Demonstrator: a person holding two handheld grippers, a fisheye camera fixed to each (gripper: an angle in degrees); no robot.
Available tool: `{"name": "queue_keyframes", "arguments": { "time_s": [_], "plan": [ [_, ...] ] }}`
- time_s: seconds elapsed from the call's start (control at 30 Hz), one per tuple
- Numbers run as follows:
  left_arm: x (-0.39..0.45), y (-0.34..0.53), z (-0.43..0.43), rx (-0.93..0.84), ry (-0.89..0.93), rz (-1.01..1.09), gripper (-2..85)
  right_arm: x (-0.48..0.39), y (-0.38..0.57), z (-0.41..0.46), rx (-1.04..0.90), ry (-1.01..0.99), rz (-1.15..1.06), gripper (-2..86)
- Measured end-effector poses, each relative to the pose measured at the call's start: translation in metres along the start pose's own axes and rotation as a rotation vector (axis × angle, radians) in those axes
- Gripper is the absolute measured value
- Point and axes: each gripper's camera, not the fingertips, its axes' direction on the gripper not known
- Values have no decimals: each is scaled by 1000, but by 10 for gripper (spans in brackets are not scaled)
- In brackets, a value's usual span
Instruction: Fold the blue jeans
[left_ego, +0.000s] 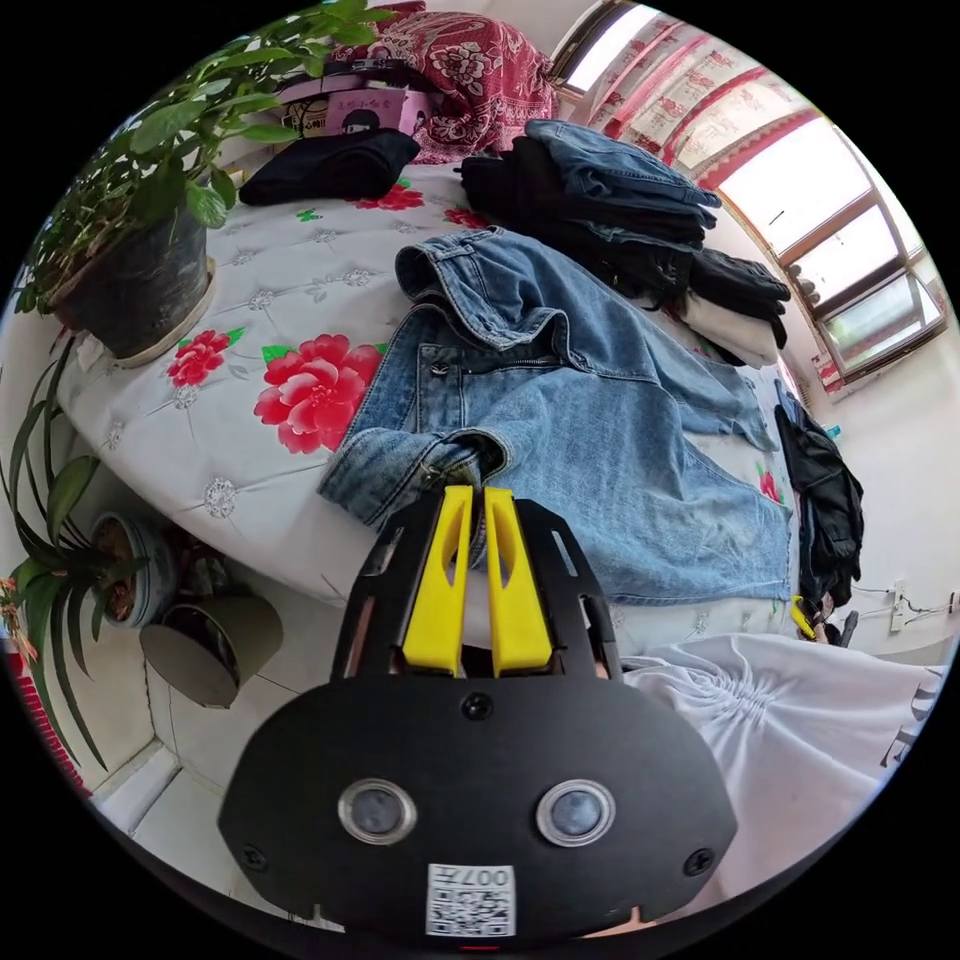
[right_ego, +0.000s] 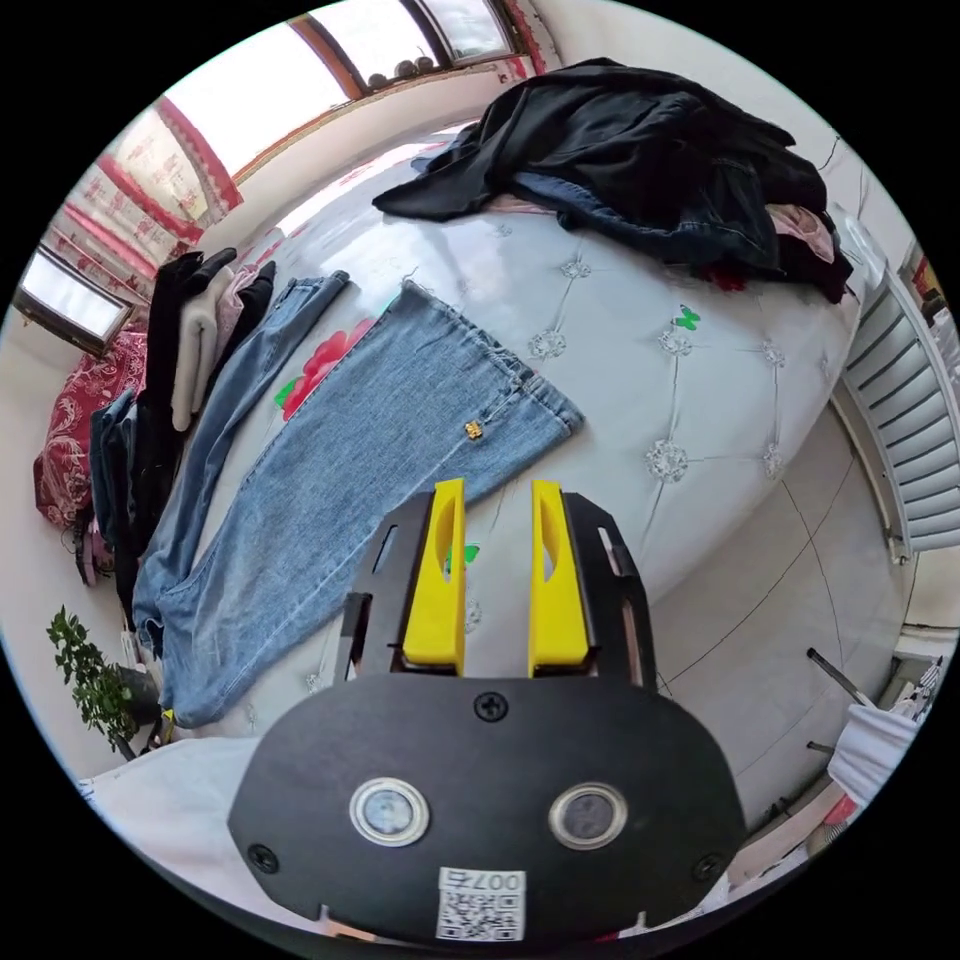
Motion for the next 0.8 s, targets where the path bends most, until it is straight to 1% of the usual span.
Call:
{"name": "queue_keyframes", "arguments": {
  "time_s": [0.13, 0.2, 0.23, 0.33, 0.4, 0.43, 0.5, 0.57, 0.6, 0.67, 0.7, 0.73, 0.8],
  "plan": [
    [5, 3, -8, 9, -7, -31, -4, 12, -24, 15, -20, 25, 47, 65],
    [11, 10, -20, 23, -12, -20, -4, 15, -40, 26, -43, 78, 71, 39],
    [13, 12, -23, 26, -15, -10, -5, 15, -43, 25, -25, 97, 71, 31],
    [24, 21, -42, 29, -46, 41, -6, 13, -57, 28, -46, 112, 32, 7],
    [30, 31, -55, 11, -71, 64, -6, 10, -62, 9, 6, 94, -61, 2],
    [31, 34, -58, 2, -74, 71, -6, 12, -62, 0, 28, 86, -74, 1],
    [37, 49, -59, -50, -101, 98, -4, 31, -58, -31, 88, 71, -67, 0],
    [38, 63, -49, -107, -110, 102, 0, 48, -52, -38, 74, 106, -46, 1],
    [35, 72, -36, -157, -106, 80, 5, 59, -49, -31, 30, 150, -33, 3],
    [26, 86, -22, -197, -86, -1, 17, 75, -46, -18, -42, 215, -2, 7],
    [19, 92, -22, -186, -59, -62, 28, 81, -46, -18, -45, 220, 21, 9],
    [16, 95, -25, -172, -47, -89, 35, 82, -46, -21, -30, 214, 25, 10],
    [6, 97, -43, -118, -46, -155, 53, 68, -52, -39, 81, 198, -3, 15]
  ]
}}
